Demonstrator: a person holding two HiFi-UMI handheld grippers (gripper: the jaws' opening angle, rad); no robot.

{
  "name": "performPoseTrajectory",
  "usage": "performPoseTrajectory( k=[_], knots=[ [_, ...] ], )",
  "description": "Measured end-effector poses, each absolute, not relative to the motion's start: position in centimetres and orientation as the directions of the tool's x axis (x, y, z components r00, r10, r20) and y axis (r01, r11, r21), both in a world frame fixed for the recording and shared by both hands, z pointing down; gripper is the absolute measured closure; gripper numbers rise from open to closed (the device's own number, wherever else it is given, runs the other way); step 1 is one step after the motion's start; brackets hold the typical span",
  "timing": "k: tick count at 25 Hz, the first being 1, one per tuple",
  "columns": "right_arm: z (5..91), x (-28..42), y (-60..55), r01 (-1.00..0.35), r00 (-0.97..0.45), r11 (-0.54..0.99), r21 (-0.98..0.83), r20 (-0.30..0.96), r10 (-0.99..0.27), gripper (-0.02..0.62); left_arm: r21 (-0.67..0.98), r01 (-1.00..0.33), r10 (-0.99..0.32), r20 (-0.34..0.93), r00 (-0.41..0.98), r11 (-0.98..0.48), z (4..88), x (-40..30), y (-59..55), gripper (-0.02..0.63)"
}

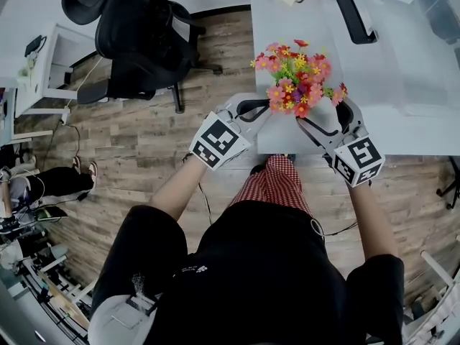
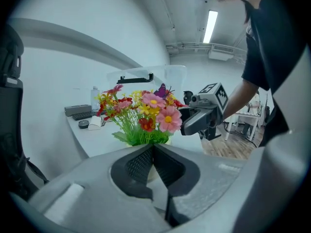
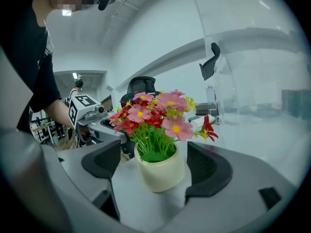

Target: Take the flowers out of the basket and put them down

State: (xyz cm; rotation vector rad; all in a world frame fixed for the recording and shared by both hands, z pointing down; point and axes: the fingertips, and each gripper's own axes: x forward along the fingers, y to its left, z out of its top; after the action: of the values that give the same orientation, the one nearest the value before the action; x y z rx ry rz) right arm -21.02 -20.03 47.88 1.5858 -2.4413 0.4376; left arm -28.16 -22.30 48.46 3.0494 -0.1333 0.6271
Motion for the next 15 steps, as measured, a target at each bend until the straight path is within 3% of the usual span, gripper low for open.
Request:
performPoseTrajectory(
  k=[7, 11, 15],
  knots=[
    [47.2, -21.2, -20.0, -0.908, -0.419, 0.39, -0.153, 0.308, -0.854, 0.16, -0.04, -0.061, -0.072, 0.414, 0.908, -0.997, 48.2, -28.5, -21.9, 0.598],
    [46.6, -21.9, -19.9, -0.903, -0.429, 0.399, -0.158, 0.286, -0.857, 0.192, -0.028, -0.079, -0.084, 0.397, 0.914, -0.996, 47.5, -29.1, -21.9, 0.599],
    [46.1, -21.9, -19.5, -0.899, -0.433, 0.396, -0.186, 0.25, -0.866, 0.344, -0.027, -0.093, -0.097, 0.379, 0.92, -0.995, 46.6, -29.2, -21.9, 0.599]
  ],
)
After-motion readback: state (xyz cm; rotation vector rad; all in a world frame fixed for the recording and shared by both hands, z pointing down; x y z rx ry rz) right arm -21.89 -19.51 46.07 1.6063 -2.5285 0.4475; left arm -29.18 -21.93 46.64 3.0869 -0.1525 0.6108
